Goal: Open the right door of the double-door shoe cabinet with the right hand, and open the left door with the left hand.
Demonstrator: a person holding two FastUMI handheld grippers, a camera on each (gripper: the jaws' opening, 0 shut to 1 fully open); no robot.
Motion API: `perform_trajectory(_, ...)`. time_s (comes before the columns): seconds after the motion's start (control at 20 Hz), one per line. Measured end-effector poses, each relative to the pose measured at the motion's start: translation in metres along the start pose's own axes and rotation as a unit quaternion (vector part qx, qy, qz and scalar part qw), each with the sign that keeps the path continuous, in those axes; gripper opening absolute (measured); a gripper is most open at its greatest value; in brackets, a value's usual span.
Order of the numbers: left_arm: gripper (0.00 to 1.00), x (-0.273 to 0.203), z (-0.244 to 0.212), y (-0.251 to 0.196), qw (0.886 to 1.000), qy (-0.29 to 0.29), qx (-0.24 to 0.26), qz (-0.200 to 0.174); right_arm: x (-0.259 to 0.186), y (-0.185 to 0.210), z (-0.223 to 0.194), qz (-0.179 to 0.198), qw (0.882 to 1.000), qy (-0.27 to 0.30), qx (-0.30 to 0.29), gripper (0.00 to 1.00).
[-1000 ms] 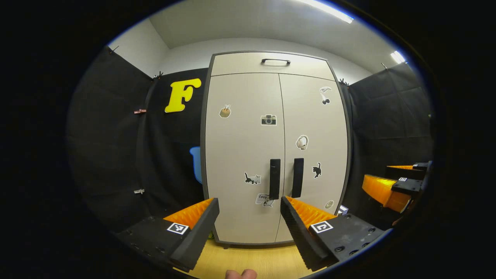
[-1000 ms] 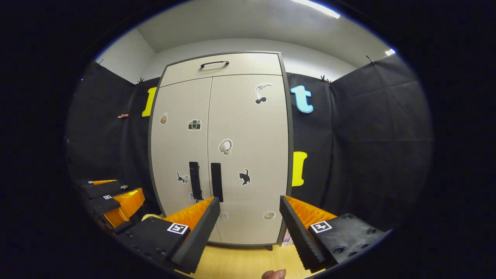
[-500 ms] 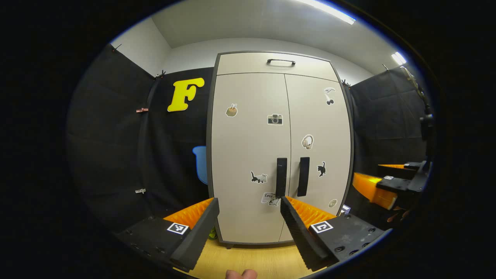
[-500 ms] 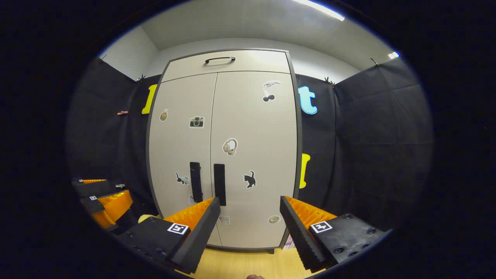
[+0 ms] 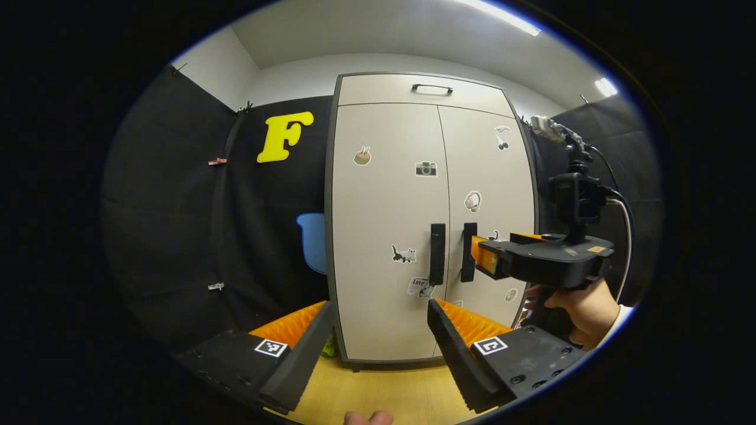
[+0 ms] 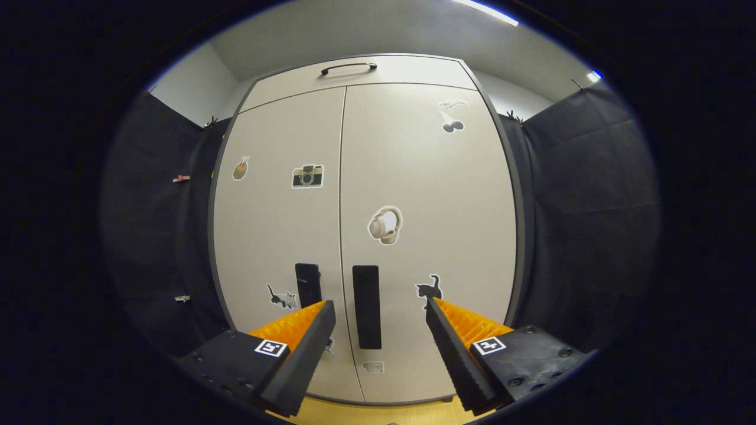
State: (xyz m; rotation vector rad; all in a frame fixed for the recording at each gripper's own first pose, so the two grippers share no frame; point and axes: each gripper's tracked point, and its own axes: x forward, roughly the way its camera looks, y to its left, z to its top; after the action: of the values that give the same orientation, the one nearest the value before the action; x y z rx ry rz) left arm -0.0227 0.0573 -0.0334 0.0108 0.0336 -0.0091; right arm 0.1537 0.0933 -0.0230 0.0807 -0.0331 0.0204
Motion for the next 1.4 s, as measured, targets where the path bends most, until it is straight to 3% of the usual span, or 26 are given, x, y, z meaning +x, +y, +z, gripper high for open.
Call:
perform_trajectory(0.15,0.98,-0.001,-0.003,0.01,1.0,0.0,-0.007,0.006,0.028,0.003,-0.007,-0.008,1.0,-0.004,0.002,0.97)
perform_trajectory(0.3,0.98,-0.002,-0.006,0.02,1.0,0.003,-0.007,0.012,0.054,0.006,-0.024,-0.017,1.0,0.01,0.006,0.87)
perform_trajectory(0.4,0.98,-0.002,-0.009,0.027,1.0,0.006,-0.006,0.018,0.063,0.006,-0.041,-0.023,0.999,0.028,-0.002,0.73)
perform_trajectory(0.45,0.98,-0.002,-0.011,0.03,1.0,0.008,-0.006,0.02,0.066,0.008,-0.048,-0.023,0.999,0.035,-0.007,0.57)
perform_trajectory(0.55,0.98,-0.004,-0.014,0.037,1.0,0.011,-0.007,0.026,0.064,0.01,-0.049,-0.026,0.999,0.036,-0.015,0.4)
perform_trajectory(0.65,0.98,-0.005,-0.02,0.04,0.999,0.017,-0.009,0.03,0.067,0.01,-0.052,-0.037,0.998,0.042,-0.026,0.33)
perform_trajectory(0.7,0.98,-0.005,-0.022,0.041,0.999,0.021,-0.011,0.031,0.069,0.01,-0.054,-0.034,0.998,0.045,-0.025,0.34)
perform_trajectory(0.75,0.98,-0.006,-0.022,0.04,0.999,0.023,-0.012,0.031,0.068,0.01,-0.051,-0.029,0.998,0.046,-0.015,0.28)
perform_trajectory(0.9,0.98,-0.008,-0.017,0.039,0.999,0.017,-0.01,0.031,0.068,0.009,-0.052,-0.026,0.998,0.052,-0.015,0.28)
perform_trajectory(1.1,0.98,-0.02,-0.013,0.028,0.999,0.015,-0.007,0.029,0.058,0.008,-0.051,-0.014,0.998,0.06,-0.006,0.16)
perform_trajectory(1.4,0.98,-0.038,-0.005,0.013,0.999,0.009,-0.006,0.038,0.031,-0.002,-0.037,0.008,0.998,0.051,0.022,0.16)
